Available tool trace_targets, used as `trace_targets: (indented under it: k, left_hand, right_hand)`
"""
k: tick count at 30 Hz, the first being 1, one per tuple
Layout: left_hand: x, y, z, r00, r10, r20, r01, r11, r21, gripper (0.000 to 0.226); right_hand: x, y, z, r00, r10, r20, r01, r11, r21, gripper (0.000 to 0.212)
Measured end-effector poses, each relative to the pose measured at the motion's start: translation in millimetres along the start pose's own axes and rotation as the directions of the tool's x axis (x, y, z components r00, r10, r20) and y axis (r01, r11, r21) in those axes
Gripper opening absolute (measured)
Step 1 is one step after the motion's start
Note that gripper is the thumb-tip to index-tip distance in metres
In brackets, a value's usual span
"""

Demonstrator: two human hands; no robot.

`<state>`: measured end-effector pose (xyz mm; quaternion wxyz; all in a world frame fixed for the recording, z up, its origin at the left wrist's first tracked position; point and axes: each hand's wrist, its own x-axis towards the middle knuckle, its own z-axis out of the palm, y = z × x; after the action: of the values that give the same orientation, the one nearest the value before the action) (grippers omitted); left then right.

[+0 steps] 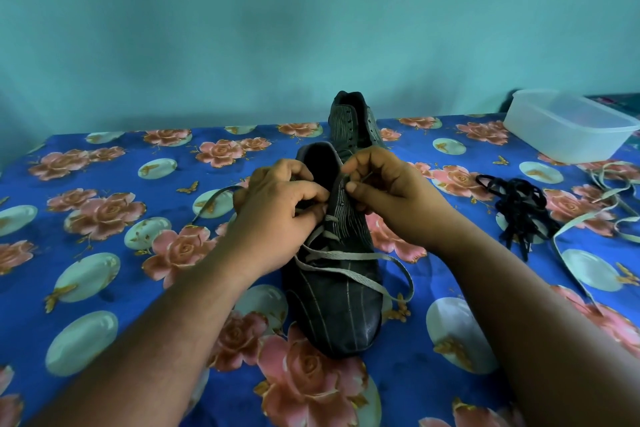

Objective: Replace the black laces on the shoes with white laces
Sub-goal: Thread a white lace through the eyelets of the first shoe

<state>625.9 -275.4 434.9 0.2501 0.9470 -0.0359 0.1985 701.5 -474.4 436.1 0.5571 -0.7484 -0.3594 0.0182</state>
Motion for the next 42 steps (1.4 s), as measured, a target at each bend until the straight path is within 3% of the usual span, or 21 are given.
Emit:
trace_targets:
  k: [4, 6, 9, 14, 21, 25, 28, 31, 35, 37, 39, 41, 42]
  left_hand:
    - [2.4, -0.7, 1.7, 0.999, -0.022, 0.033, 0.025, 0.996, -0.087, 0.019]
    - [3.6, -2.8, 2.3, 0.999, -0.021, 0.05, 0.028, 0.989, -0.144, 0.024]
    - [4.5, -8.2, 5.1, 1.0, 0.006, 0.027, 0.001, 0.974, -0.227, 0.01]
    - [3.2, -18.8, 7.8, 0.999, 0.027, -0.022, -0.033, 0.934, -0.355, 0.028]
    - [-7.4, -21.8, -7.2, 0.992, 0.122, 0.03, -0.086, 0.829, -0.553, 0.041]
    - [-6.7, -34.7, -8.1, 0.989, 0.139, 0.05, -0.103, 0.892, -0.441, 0.034]
    - [-7.0, -36.7, -8.0, 0.99, 0.131, 0.043, -0.095, 0.877, -0.471, 0.036]
    - [-6.7, -36.1, -7.9, 0.988, 0.144, 0.047, -0.106, 0.879, -0.465, 0.038]
    - [-6.1, -38.4, -6.3, 0.987, 0.154, 0.048, -0.113, 0.872, -0.476, 0.038]
    - [-5.7, -40.0, -4.5, 0.988, 0.148, 0.037, -0.112, 0.869, -0.483, 0.036]
    - [-5.5, -41.1, -5.1, 0.994, 0.112, 0.018, -0.089, 0.871, -0.483, 0.035]
    - [-4.7, -42.1, -6.2, 0.996, 0.078, -0.034, -0.085, 0.889, -0.451, 0.027]
    - [-4.8, -43.0, -6.9, 0.998, 0.053, -0.046, -0.068, 0.891, -0.45, 0.021]
  right_hand:
    - [-1.8, -2.4, -7.7, 0.998, 0.046, 0.033, -0.045, 0.999, -0.019, 0.005]
    - [-3.5, -4.9, -9.5, 0.999, 0.031, 0.042, -0.026, 0.993, -0.116, 0.012]
    - [-5.3, -7.2, -9.1, 1.0, 0.009, 0.01, -0.006, 0.98, -0.198, 0.023]
    - [-6.4, -4.1, -7.1, 0.999, -0.043, -0.004, 0.04, 0.949, -0.314, 0.01]
    - [-6.6, -3.9, -3.0, 1.0, -0.028, 0.001, 0.028, 0.979, -0.2, 0.007]
    - [-4.2, -6.4, -3.7, 0.998, 0.059, -0.029, -0.06, 0.998, -0.01, 0.018]
    - [-3.1, -9.5, -10.6, 0.979, 0.164, -0.117, -0.151, 0.982, 0.117, 0.02]
    - [-0.6, -4.1, -29.0, 0.908, 0.294, -0.298, -0.218, 0.94, 0.262, 0.018]
    - [1.7, 8.2, -60.3, 0.63, 0.514, -0.583, -0.296, 0.852, 0.432, 0.01]
    - [0.8, 14.4, -70.3, 0.555, 0.516, -0.652, -0.317, 0.856, 0.407, 0.013]
    - [1.9, 23.4, -71.2, 0.602, 0.379, -0.702, -0.402, 0.904, 0.144, 0.012]
    - [1.7, 25.2, -60.4, 0.73, 0.192, -0.656, -0.393, 0.903, -0.173, 0.019]
    - [0.4, 21.9, -52.1, 0.816, 0.111, -0.568, -0.32, 0.904, -0.283, 0.024]
